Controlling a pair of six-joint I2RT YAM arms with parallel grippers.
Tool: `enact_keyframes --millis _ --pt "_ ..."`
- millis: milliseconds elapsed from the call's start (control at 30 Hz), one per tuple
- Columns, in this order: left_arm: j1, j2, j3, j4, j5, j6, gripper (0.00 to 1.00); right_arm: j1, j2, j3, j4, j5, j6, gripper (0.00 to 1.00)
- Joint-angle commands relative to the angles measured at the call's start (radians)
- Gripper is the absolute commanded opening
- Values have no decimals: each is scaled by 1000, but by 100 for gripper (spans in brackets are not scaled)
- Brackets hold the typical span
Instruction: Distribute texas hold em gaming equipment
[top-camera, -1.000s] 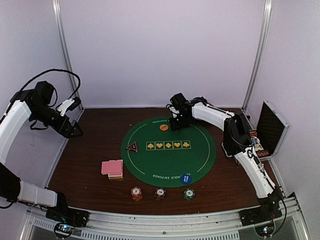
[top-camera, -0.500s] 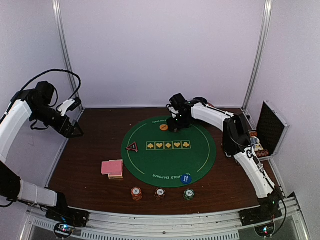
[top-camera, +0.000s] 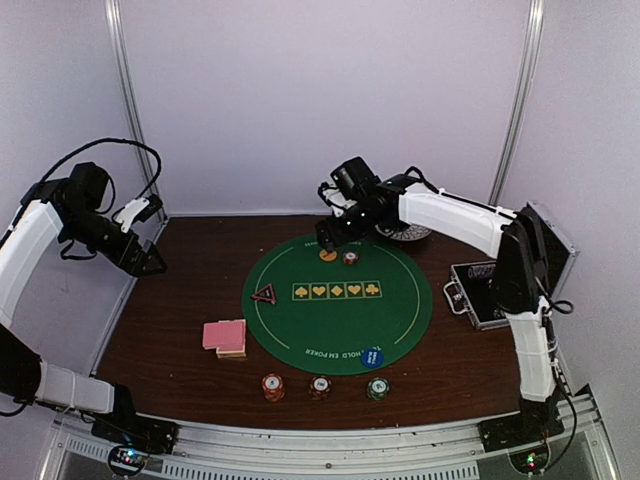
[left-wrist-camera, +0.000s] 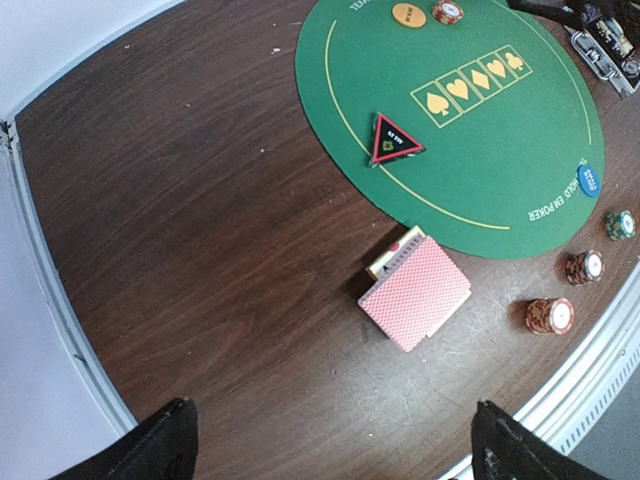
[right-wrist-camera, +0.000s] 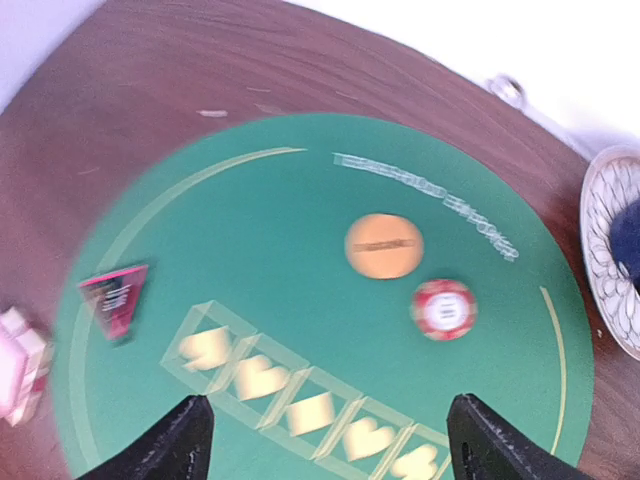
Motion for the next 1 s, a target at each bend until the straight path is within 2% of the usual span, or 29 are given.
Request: enact_keyframes --millis 0,167,333,733,967 --pt "7 -26 10 11 6 6 98 185 -170 -168 40 -11 -42 86" --pt "7 -33 -5 23 -1 1 98 388 -244 -310 29 -103 -35 88" --pt "6 -46 -11 21 -3 -6 98 514 -237 -348 -12 -157 -50 89" --pt "6 -69 -1 -4 18 -13 98 568 -95 -315 -30 -218 -94 91" --pt "7 -66 7 -4 20 -16 98 573 -38 -264 -34 -215 -100 82"
